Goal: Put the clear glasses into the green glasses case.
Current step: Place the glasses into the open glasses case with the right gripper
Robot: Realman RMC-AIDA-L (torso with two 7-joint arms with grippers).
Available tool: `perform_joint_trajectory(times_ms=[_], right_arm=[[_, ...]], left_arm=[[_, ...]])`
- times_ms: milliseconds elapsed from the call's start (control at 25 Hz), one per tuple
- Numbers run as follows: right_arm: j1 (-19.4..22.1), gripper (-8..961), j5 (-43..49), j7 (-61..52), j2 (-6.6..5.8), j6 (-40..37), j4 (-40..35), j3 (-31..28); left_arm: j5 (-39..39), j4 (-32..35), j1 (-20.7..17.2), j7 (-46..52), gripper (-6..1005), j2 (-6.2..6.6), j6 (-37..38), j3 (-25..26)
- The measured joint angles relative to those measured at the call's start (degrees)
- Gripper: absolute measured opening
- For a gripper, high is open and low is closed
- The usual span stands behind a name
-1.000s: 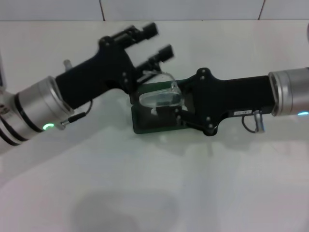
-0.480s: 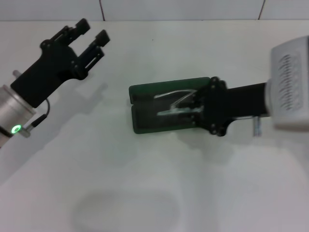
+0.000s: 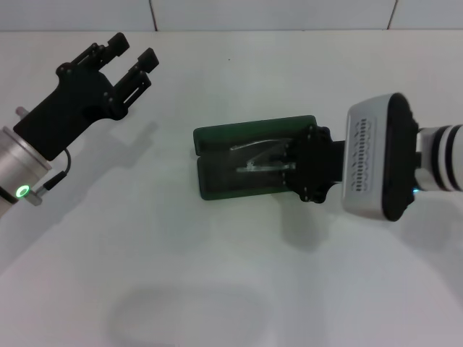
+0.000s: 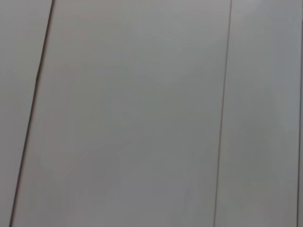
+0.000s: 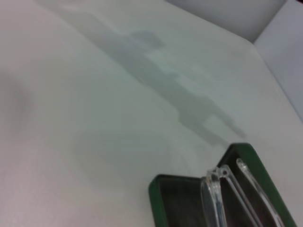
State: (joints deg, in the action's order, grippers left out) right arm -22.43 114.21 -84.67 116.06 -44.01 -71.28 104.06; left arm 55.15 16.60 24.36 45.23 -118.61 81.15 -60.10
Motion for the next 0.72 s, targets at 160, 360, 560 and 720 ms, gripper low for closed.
perform_joint_trajectory(times_ms=[160,360,560,720], right_arm=[[0.0,119,0.1,0.0,-0.03,6.2,1.6,3.5],[-0.7,119,0.1,-0.1,0.04,8.8,3.1,5.9],[-1.4,119,-0.4,-0.3,0.12,12.5,3.8,9.7],[-1.5,119,-0.3,-0.3,0.13,15.2,3.8,11.0]], left_arm=[[0.2,-0.1,0.9,0.1,639,0.06,-1.5,-0.4],[1.2,-0.4,2.5,0.1,640,0.05,-2.9,-0.5],[1.6,-0.2,2.6,0.1,642,0.05,-3.2,-0.5],[1.6,-0.1,2.6,0.1,643,0.05,-3.3,-0.5]])
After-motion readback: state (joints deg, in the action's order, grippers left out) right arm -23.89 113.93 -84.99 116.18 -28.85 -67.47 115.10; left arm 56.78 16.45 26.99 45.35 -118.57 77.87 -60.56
